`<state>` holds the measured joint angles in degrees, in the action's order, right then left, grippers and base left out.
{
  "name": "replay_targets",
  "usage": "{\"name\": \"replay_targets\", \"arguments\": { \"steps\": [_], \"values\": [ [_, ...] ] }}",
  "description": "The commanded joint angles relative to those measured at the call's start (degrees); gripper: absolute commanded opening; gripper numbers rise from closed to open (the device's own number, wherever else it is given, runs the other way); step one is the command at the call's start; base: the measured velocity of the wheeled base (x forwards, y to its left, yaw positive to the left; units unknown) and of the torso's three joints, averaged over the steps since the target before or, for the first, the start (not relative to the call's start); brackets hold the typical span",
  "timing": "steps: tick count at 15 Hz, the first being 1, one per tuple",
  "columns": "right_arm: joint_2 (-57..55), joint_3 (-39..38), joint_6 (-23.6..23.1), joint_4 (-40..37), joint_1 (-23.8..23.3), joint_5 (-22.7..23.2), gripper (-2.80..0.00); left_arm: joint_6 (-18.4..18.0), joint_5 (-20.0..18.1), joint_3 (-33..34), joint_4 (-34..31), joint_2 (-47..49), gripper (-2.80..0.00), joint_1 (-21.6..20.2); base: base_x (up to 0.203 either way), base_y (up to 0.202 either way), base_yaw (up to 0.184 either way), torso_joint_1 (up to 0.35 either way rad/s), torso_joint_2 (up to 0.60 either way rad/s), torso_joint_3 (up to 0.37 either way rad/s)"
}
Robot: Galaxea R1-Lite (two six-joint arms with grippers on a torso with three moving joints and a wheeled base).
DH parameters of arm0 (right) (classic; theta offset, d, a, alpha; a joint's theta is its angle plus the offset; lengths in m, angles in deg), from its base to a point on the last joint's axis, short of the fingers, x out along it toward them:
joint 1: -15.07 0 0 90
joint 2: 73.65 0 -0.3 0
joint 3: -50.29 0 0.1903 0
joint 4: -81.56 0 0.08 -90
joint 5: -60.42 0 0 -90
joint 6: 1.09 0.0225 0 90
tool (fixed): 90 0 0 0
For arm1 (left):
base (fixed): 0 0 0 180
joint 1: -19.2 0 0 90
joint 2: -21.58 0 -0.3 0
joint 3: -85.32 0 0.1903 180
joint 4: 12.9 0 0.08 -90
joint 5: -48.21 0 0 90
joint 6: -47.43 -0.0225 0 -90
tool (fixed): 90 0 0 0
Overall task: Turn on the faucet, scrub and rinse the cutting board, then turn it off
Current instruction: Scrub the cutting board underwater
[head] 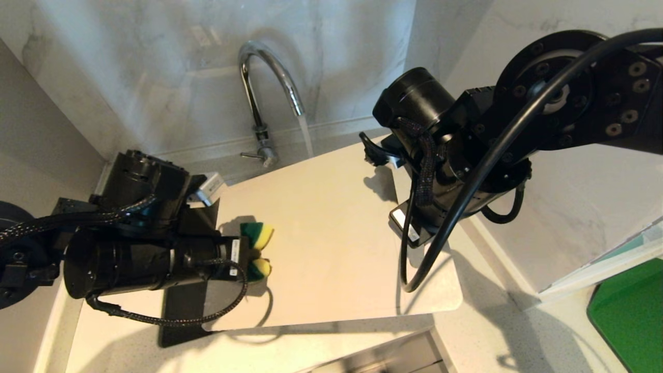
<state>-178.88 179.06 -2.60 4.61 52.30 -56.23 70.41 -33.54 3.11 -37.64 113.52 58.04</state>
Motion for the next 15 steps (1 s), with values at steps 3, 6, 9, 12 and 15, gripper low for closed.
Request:
{"name": "replay_targets", "arguments": {
  "steps": [3, 6, 9, 12, 15],
  "values": [
    [0.11, 0.07, -0.07, -0.3, 0.04, -0.07, -2.8, -0.06, -5.9, 4.41, 0.21, -4.46, -2.8, -10.68, 0.0, 0.0, 0.0, 0.0, 0.0, 0.0],
    [0.38, 0.24, -0.14, -0.3, 0.04, -0.14, -2.8, -1.75, -10.37, 5.46, 0.23, -5.83, -2.8, -17.84, 0.0, 0.0, 0.0, 0.0, 0.0, 0.0],
    [0.64, 0.26, -0.07, -0.3, 0.04, -0.07, -2.8, -5.64, -12.07, 7.72, 3.34, -6.17, -2.8, -23.9, 0.0, 0.0, 0.0, 0.0, 0.0, 0.0],
    [0.82, 0.07, -0.07, -0.3, 0.04, -0.07, -2.8, -8.89, -14.35, 9.72, 4.7, -8.24, -2.8, -27.34, 0.0, 0.0, 0.0, 0.0, 0.0, 0.0],
    [0.55, -0.46, 0.46, -0.3, 0.04, -0.07, -2.8, -8.96, -15.31, 6.64, 4.74, -10.13, -2.8, -27.88, 0.0, 0.0, 0.0, 0.0, 0.0, 0.0]
  ]
}}
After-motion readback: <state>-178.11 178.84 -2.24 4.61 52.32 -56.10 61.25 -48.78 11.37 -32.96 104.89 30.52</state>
